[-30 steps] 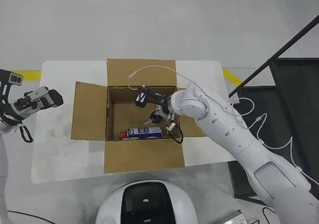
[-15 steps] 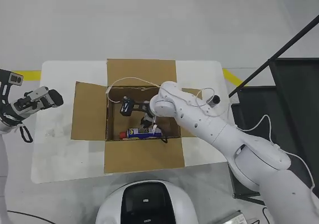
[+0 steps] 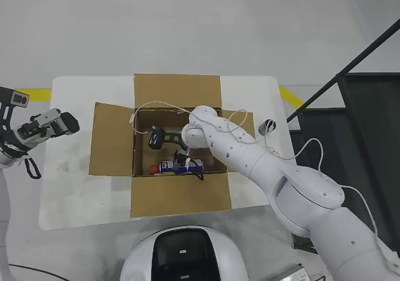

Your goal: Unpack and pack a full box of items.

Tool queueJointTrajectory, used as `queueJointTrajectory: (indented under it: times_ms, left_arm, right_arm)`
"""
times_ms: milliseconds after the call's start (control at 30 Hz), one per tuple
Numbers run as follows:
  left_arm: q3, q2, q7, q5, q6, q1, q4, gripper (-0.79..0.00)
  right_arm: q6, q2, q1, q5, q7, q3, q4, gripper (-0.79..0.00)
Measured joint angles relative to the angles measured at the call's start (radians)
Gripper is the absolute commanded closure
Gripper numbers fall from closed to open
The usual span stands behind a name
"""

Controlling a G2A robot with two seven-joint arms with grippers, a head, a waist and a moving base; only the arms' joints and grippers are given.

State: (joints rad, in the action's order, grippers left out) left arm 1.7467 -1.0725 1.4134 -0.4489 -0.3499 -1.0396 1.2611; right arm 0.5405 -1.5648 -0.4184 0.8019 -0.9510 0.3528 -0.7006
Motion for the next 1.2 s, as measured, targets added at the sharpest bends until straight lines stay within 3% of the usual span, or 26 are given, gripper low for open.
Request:
queueJointTrajectory:
  times_ms: [33, 100, 300, 367, 733, 1133, 1167, 1200]
  left_arm:
    - [0.000, 0.000, 0.000, 0.000, 0.000, 0.000, 0.000, -0.785]
    - [0.000, 0.000, 0.000, 0.000, 0.000, 0.000, 0.000, -0.785]
    - [0.000, 0.000, 0.000, 0.000, 0.000, 0.000, 0.000, -0.785]
    - [0.000, 0.000, 0.000, 0.000, 0.000, 0.000, 0.000, -0.785]
    - [0.000, 0.000, 0.000, 0.000, 0.000, 0.000, 0.000, -0.785]
    - [0.000, 0.000, 0.000, 0.000, 0.000, 0.000, 0.000, -0.785]
    - [0.000, 0.000, 0.000, 0.000, 0.000, 0.000, 0.000, -0.785]
    - [0.000, 0.000, 0.000, 0.000, 0.000, 0.000, 0.000, -0.785]
  right_arm:
    - [0.003, -0.008, 0.003, 0.003, 0.002, -0.004, 0.014, -0.382]
    - [0.009, -0.025, 0.008, 0.007, 0.006, -0.013, 0.044, -0.231]
    - [0.029, -0.068, 0.023, 0.001, 0.014, -0.024, 0.128, -0.117]
    - [0.035, -0.082, 0.027, 0.000, 0.016, -0.027, 0.156, 0.000]
    - [0.078, -0.117, 0.074, 0.009, 0.075, -0.014, 0.238, 0.000]
    - [0.097, -0.065, 0.109, 0.028, 0.107, 0.051, 0.185, 0.000]
    - [0.098, -0.057, 0.108, 0.028, 0.111, 0.060, 0.176, -0.126]
    - [0.100, -0.050, 0.108, 0.028, 0.111, 0.067, 0.167, -0.369]
